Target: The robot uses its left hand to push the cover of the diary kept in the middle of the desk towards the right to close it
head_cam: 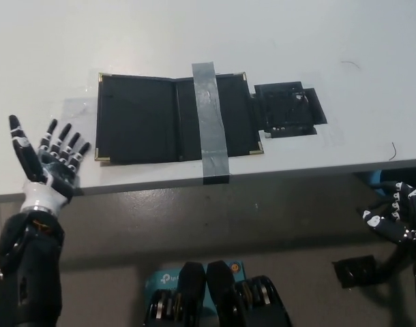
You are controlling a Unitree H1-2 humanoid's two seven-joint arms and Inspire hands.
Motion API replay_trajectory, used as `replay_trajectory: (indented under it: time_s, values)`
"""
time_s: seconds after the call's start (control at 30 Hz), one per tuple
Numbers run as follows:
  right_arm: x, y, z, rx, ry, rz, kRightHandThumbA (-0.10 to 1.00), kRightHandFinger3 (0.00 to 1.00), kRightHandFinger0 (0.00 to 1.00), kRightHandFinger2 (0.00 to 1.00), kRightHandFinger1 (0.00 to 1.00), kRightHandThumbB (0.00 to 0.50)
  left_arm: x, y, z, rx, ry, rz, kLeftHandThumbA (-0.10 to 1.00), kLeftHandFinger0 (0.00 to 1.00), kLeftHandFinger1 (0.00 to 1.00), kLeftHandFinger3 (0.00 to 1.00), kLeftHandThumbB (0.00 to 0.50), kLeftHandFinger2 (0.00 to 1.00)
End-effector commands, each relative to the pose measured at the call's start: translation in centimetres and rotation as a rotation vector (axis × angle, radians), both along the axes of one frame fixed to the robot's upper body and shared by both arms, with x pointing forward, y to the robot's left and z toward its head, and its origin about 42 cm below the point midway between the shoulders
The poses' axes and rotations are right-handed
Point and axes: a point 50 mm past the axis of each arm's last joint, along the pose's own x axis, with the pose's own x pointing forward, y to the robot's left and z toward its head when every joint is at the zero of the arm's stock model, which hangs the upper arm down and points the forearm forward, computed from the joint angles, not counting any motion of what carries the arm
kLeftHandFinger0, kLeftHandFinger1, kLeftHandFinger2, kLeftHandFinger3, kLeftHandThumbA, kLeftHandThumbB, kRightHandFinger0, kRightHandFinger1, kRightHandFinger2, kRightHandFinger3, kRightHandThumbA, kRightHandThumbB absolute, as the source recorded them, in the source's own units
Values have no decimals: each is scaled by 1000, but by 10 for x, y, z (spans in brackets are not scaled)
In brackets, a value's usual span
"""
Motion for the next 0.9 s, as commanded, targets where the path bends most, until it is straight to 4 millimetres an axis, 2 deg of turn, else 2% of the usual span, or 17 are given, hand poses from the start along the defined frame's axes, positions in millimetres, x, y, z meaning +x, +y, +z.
replay_trajectory:
  time_s: [0.0, 0.03, 0.17, 0.2, 0.3, 0.33, 0.43, 0.47, 0.57, 0.67, 0.73, 0.77, 0.87]
  values:
    - [6, -2, 16, -15, -60, -4, 827, 584, 160, 360, 242, 158, 11, 24, 37, 30, -120, 41, 1000, 1000, 1000, 1000, 284, 1000]
    - [6, -2, 16, -33, -67, 1, 836, 586, 154, 356, 235, 150, 10, 25, 37, 29, -119, 46, 1000, 1000, 1000, 1000, 277, 1000]
    - [7, 0, 16, -26, -66, -1, 827, 579, 137, 348, 218, 151, 9, 25, 32, 36, -93, 61, 1000, 1000, 1000, 1000, 303, 1000]
    - [6, 1, 17, -31, -64, 0, 821, 582, 140, 354, 224, 140, 8, 22, 24, 12, -91, 57, 1000, 1000, 1000, 1000, 302, 1000]
    - [6, 2, 18, -17, -61, 4, 822, 590, 146, 364, 229, 150, 7, 17, 19, -4, -84, 53, 1000, 1000, 1000, 1000, 342, 1000]
    - [7, 3, 19, -14, -66, 7, 829, 591, 140, 363, 226, 162, 8, 12, 17, -23, -81, 43, 1000, 1000, 1000, 1000, 321, 1000]
    - [7, 3, 19, -19, -67, 11, 848, 584, 142, 365, 226, 176, 7, 1, 11, -18, -63, 37, 1000, 1000, 1000, 1000, 299, 1000]
    - [8, 3, 19, -15, -63, 16, 846, 586, 143, 365, 227, 175, 7, -6, 9, -40, -56, 29, 1000, 1000, 1000, 1000, 321, 1000]
    - [9, 2, 20, -21, -71, 18, 837, 589, 141, 362, 230, 163, 8, -18, 6, -69, -66, 4, 1000, 1000, 1000, 1000, 341, 1000]
    - [10, 2, 21, -23, -75, 15, 841, 585, 149, 357, 231, 181, 10, -29, 4, -81, -72, -16, 1000, 1000, 1000, 1000, 337, 1000]
    - [10, 1, 21, -23, -72, 12, 828, 589, 149, 359, 232, 161, 9, -36, 2, -93, -70, -22, 1000, 1000, 1000, 1000, 363, 1000]
    - [10, 1, 21, -32, -74, 14, 816, 600, 153, 366, 238, 134, 9, -40, 1, -95, -66, -28, 1000, 1000, 1000, 1000, 372, 1000]
    - [11, 2, 21, -45, -78, 21, 833, 607, 152, 367, 243, 147, 8, -56, -4, -142, -56, -39, 1000, 1000, 1000, 1000, 351, 1000]
